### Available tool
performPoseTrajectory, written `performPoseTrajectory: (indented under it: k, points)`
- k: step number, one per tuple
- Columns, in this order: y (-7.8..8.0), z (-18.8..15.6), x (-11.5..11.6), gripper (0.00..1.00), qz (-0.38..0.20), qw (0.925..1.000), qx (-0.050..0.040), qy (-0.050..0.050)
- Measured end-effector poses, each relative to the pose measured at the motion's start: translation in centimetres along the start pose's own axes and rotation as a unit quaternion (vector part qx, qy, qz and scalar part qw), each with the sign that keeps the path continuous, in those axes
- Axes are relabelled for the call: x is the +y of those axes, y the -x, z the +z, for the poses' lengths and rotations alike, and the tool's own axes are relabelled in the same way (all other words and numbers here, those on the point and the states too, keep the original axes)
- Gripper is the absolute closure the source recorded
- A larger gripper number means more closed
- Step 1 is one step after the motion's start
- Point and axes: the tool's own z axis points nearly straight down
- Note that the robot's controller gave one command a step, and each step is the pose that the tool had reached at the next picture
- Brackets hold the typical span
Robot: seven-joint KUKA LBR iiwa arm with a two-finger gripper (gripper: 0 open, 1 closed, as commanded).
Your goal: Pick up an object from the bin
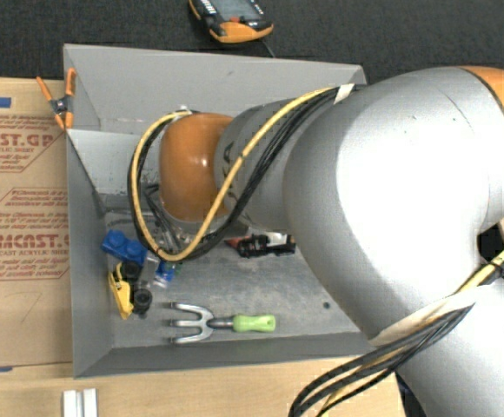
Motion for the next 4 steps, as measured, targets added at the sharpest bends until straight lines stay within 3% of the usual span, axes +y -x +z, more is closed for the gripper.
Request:
performPoseTrajectory:
  k: [3,4]
  points:
    - [-0.1,-1.9,0.0,1.0,0.0,1.0,0.001,0.0]
    - [-0.3,-5.4,-0.1,1.0,-0.001,1.0,0.0048,-0.003]
